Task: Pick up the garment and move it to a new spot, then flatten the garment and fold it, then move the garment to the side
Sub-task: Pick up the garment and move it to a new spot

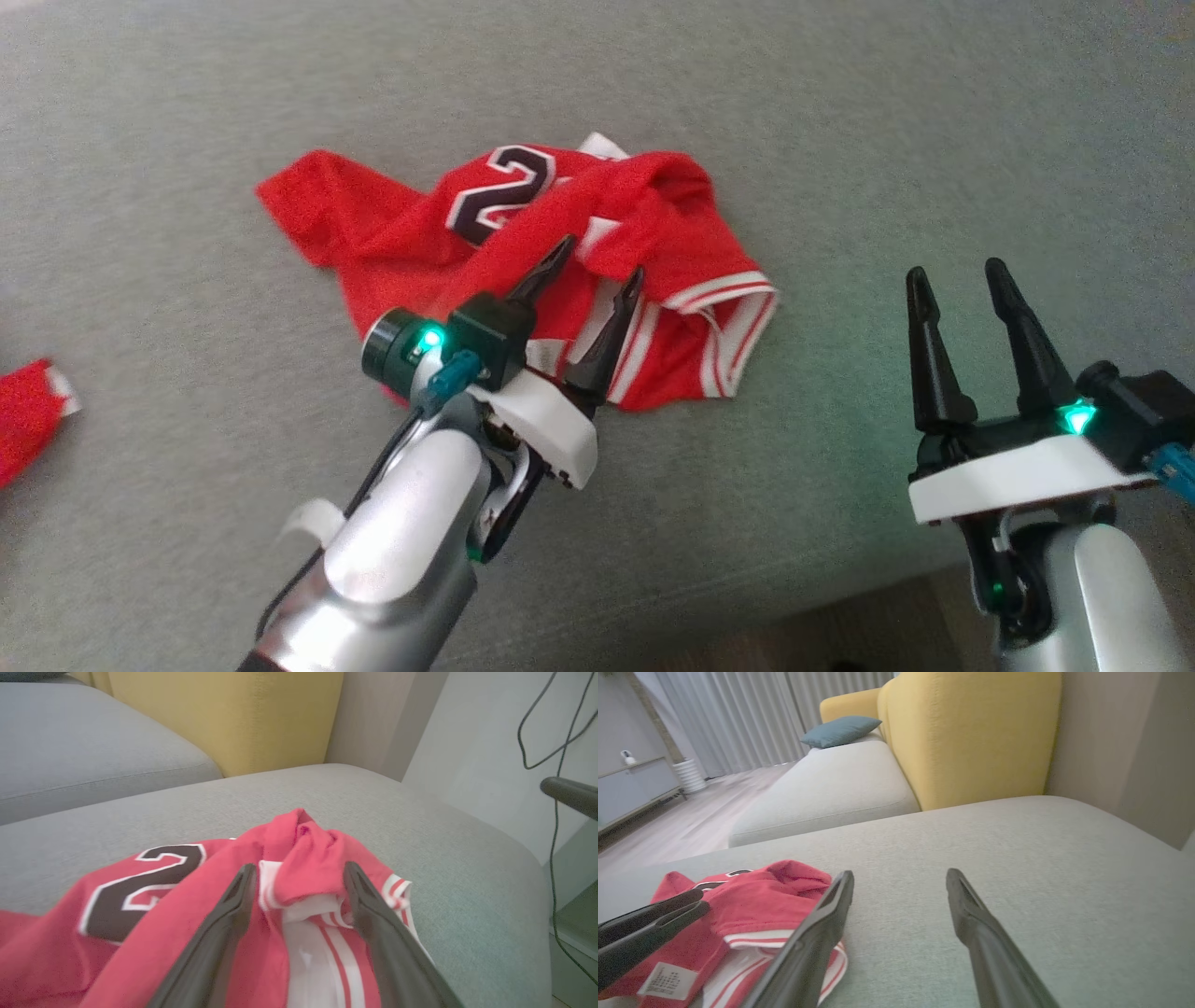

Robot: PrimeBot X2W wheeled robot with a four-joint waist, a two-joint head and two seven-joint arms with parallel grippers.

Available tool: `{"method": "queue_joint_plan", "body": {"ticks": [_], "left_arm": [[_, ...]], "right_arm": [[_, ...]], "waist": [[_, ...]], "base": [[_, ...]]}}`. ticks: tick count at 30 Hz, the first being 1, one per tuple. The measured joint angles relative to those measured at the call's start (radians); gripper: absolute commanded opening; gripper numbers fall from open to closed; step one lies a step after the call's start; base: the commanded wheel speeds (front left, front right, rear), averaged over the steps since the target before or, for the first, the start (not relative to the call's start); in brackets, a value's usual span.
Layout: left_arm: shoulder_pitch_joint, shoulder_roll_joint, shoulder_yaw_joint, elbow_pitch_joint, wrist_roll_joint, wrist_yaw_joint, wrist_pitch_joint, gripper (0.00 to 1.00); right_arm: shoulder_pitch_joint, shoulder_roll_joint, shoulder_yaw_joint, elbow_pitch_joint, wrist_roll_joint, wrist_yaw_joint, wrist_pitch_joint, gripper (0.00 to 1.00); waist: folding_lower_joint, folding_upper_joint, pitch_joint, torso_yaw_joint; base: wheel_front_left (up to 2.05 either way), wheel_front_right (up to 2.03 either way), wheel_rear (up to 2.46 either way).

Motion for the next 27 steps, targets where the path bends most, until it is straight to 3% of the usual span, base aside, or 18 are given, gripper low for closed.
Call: {"method": "queue_joint_plan", "body": {"ticks": [7, 16, 21, 27], "left_arm": [[0.081, 0.032, 0.047, -0.073, 0.014, 0.058, -0.020, 1.00], [0.195, 0.116, 0.241, -0.222, 0.013, 0.138, -0.023, 1.00], [0.280, 0.143, 0.297, -0.256, 0.007, 0.141, -0.024, 1.00], [0.340, 0.148, 0.316, -0.285, 0.002, 0.137, -0.024, 1.00]], "right_arm": [[0.003, 0.000, -0.002, 0.003, -0.013, 0.000, 0.025, 1.00], [0.013, 0.000, -0.025, -0.013, -0.042, 0.000, 0.054, 1.00], [0.048, 0.000, -0.033, -0.019, -0.050, 0.000, 0.067, 1.00], [0.062, 0.000, -0.041, -0.023, -0.053, 0.000, 0.077, 1.00]], "waist": [[0.0000, 0.0000, -0.066, 0.109], [0.0000, 0.0000, -0.136, 0.250], [0.0000, 0.0000, -0.167, 0.294], [0.0000, 0.0000, -0.197, 0.292]], "base": [[0.00, 0.00, 0.00], [0.00, 0.00, 0.00], [0.00, 0.00, 0.00], [0.00, 0.00, 0.00]]}}
